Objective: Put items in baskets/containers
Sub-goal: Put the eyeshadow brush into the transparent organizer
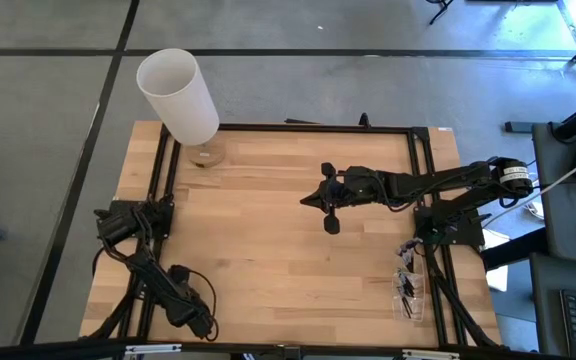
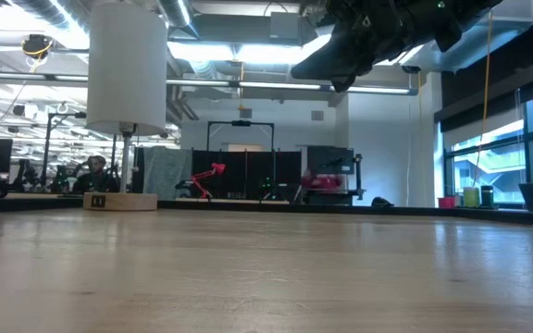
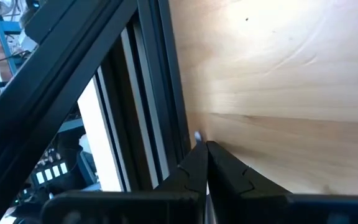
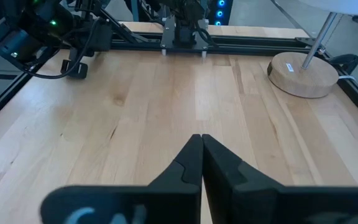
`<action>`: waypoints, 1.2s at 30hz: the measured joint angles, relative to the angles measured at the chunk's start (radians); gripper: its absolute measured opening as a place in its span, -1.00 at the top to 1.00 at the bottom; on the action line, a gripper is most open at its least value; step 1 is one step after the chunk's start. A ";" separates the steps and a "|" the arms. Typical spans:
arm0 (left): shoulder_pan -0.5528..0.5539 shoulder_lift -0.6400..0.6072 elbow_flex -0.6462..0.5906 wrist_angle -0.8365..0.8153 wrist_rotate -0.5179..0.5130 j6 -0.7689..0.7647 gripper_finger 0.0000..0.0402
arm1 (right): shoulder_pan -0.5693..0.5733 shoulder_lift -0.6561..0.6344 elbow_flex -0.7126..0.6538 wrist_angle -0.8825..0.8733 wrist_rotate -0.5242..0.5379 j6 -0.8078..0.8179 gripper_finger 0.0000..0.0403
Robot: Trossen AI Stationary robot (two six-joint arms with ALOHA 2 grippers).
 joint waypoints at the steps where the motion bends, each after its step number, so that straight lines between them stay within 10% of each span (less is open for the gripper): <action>1: 0.000 0.000 0.000 0.000 -0.001 0.000 0.98 | 0.000 0.000 0.000 0.000 0.000 -0.002 0.96; 36: -0.021 0.017 0.025 -0.027 -0.005 0.046 0.98 | 0.000 0.000 0.000 -0.011 -0.002 -0.010 0.96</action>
